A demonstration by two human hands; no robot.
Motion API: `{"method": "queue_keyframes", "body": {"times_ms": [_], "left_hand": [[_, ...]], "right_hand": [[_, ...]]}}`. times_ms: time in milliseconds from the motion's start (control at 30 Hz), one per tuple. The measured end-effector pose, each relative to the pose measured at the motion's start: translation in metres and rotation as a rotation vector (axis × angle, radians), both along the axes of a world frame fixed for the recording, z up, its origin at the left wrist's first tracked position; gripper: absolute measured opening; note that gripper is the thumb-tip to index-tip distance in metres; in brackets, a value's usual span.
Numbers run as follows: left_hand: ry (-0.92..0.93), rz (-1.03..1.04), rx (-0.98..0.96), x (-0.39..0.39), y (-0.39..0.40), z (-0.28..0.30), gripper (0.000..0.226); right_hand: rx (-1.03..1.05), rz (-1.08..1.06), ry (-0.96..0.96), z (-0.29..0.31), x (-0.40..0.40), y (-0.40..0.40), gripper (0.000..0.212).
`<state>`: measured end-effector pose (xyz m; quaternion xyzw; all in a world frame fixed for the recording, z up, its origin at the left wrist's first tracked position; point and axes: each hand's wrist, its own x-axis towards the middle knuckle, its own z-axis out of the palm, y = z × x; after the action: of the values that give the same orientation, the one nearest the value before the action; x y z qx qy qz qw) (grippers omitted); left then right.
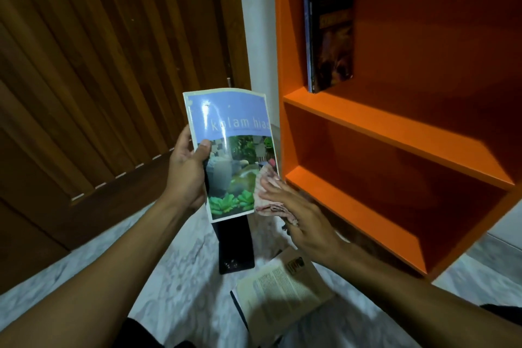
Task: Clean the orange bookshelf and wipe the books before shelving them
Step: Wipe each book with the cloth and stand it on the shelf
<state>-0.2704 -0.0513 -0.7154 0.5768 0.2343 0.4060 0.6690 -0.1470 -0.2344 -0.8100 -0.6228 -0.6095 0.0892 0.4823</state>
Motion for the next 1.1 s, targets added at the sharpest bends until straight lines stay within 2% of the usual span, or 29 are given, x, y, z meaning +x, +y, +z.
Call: {"method": "queue_keyframes", "body": {"times_ms": [100, 200, 233, 300, 400, 467, 533, 633, 767, 800, 967, 1100], "left_hand": [[0.018, 0.051, -0.010, -0.005, 0.007, -0.002, 0.044], [0.102, 0.066, 0.044, -0.010, 0.016, -0.007, 0.040], [0.154, 0.062, 0.085, -0.012, 0.019, -0.010, 0.039], [0.249, 0.039, 0.158, -0.014, 0.020, -0.017, 0.038], [0.328, -0.041, 0.214, -0.014, 0.012, -0.028, 0.036], [0.345, -0.103, 0.238, -0.012, 0.003, -0.033, 0.036], [0.350, -0.169, 0.233, -0.007, -0.010, -0.033, 0.036], [0.338, -0.277, 0.189, 0.007, -0.035, -0.031, 0.036], [0.315, -0.388, 0.206, 0.023, -0.063, -0.035, 0.039], [0.308, -0.389, 0.198, 0.024, -0.065, -0.037, 0.040], [0.299, -0.323, 0.181, 0.023, -0.057, -0.044, 0.039], [0.274, -0.280, 0.086, 0.025, -0.059, -0.049, 0.036]], "right_hand": [[-0.026, 0.041, 0.015, 0.003, -0.002, -0.006, 0.059], [-0.195, 0.076, 0.182, 0.007, 0.004, -0.008, 0.031], [-0.256, 0.035, 0.286, 0.010, 0.007, -0.006, 0.026], [-0.277, -0.184, 0.557, 0.015, 0.019, -0.002, 0.026], [-0.083, -0.380, 1.089, 0.038, 0.036, 0.002, 0.027], [0.107, -0.427, 1.251, 0.061, 0.041, 0.005, 0.033], [0.284, -0.494, 1.179, 0.078, 0.043, 0.011, 0.035], [0.329, -0.522, 0.889, 0.086, 0.036, 0.027, 0.036], [0.096, -0.497, 0.167, 0.065, 0.019, 0.048, 0.038], [0.063, -0.495, 0.045, 0.059, 0.017, 0.050, 0.041], [-0.016, -0.360, -0.113, 0.042, 0.017, 0.045, 0.051], [-0.044, -0.275, 0.011, 0.030, 0.007, 0.037, 0.048]]}}
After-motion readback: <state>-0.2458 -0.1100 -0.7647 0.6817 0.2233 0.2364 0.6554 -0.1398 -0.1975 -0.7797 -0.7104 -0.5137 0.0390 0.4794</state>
